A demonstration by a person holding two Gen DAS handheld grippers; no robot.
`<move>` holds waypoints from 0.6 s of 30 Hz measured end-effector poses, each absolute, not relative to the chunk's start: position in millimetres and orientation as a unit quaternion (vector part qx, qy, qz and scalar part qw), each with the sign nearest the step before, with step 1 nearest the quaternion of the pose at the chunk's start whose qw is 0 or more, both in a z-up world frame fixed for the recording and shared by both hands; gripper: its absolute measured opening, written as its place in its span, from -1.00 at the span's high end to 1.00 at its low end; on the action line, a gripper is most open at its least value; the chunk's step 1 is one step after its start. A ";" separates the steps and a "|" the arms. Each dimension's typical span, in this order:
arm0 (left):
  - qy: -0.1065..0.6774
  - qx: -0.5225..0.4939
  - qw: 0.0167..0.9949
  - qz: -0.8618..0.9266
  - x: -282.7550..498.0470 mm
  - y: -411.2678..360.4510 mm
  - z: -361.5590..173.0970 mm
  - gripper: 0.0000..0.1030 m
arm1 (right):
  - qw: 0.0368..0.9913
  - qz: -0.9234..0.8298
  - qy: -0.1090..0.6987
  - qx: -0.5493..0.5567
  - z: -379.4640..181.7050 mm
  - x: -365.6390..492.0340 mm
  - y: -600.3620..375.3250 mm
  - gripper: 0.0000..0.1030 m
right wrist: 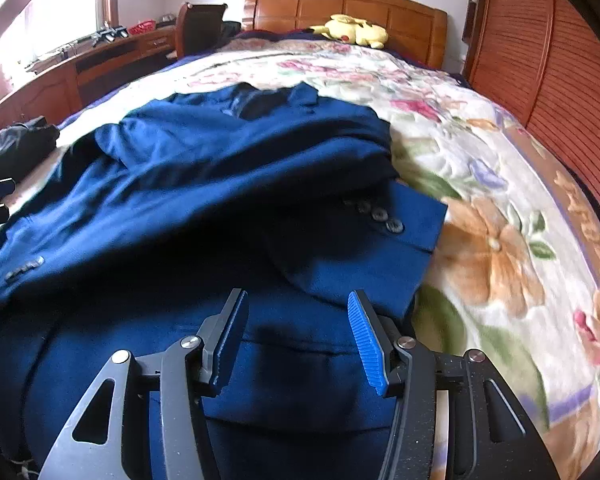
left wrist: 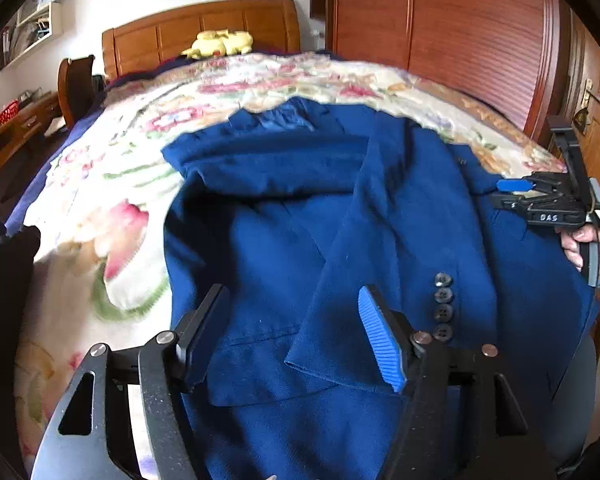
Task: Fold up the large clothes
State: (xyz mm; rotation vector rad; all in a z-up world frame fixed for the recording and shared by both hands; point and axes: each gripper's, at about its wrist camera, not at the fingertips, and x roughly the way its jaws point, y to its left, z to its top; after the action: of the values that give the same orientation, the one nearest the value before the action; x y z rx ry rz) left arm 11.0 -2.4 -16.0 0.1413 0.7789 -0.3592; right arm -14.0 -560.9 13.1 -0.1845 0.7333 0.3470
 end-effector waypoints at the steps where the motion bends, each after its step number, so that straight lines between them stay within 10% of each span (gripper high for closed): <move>1: 0.384 0.070 0.905 -0.170 13.5 -3.8 -20.1 -0.32 | 0.914 0.168 0.359 -0.087 11.9 -12.6 -562.0 -0.04; 18: 0.407 0.068 0.893 -0.181 12.4 -16.8 -36.8 -0.32 | 0.913 0.159 0.367 -0.084 -4.3 -7.4 -553.6 -0.04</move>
State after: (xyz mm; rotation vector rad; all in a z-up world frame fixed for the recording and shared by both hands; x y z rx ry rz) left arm 12.4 -16.8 -36.8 0.1405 0.8434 -0.3755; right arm -7.4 -553.6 -4.3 -0.1724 0.7565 0.3281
